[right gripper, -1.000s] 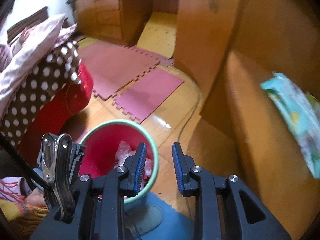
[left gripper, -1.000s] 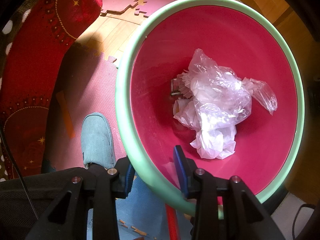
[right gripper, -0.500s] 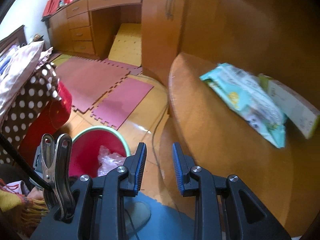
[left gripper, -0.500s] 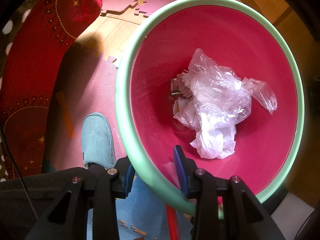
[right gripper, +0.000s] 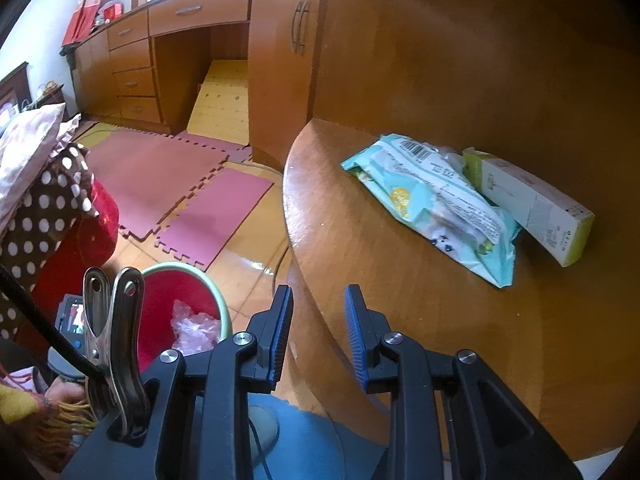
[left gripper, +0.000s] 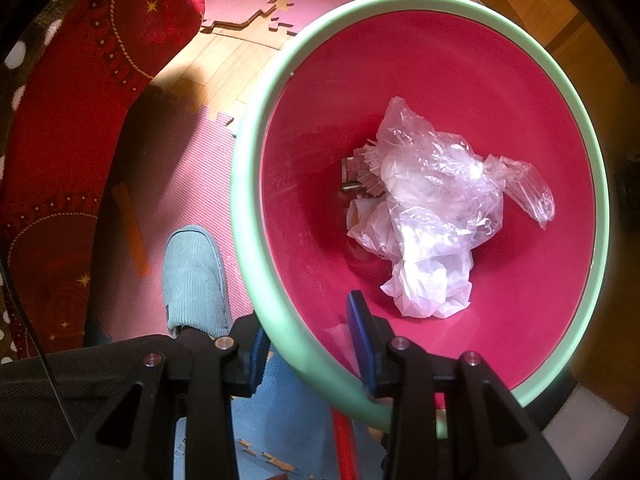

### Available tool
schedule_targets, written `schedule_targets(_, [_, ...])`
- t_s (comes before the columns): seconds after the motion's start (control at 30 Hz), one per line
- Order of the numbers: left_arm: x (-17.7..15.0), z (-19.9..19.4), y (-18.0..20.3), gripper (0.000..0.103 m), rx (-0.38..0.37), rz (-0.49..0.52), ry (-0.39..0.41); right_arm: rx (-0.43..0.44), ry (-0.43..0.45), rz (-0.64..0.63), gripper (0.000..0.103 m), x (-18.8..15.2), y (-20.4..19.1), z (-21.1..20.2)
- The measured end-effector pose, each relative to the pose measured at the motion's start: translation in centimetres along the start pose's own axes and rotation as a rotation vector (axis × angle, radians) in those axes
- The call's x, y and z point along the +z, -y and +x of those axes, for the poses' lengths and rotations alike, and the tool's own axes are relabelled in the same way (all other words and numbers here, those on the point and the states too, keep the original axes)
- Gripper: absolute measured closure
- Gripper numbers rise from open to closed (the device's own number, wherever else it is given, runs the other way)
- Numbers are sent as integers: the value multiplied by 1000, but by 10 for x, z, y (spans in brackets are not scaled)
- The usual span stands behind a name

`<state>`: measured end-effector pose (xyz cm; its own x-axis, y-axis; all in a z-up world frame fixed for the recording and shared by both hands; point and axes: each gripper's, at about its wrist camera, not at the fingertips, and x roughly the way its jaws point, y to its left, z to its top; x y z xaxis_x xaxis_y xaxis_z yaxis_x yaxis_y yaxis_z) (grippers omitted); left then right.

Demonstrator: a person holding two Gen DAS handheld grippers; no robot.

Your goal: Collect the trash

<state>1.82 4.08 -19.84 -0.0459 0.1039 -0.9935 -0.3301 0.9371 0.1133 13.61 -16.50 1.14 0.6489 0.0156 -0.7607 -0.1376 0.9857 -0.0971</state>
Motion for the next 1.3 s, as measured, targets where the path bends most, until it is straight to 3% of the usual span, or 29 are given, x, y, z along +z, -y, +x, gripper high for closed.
schedule_targets(0.3, [0,0,0,65,2,1,2,-50,19,20,69,3,16,-7])
schedule_targets(0.63, [-1,0,1,65,3,0,2,-96,42,40,69,8,34,-15])
schedule_targets(0.83, [-1,0,1,65,3,0,2,-144,48,71,69,9,50,-15])
schedule_targets(0.93, [0,0,1,65,4,0,2,-177,57,95,62,10,60,-17])
schedule_targets(1.3, [-1,0,1,65,3,0,2,-287,74,113,60,14,90,-24])
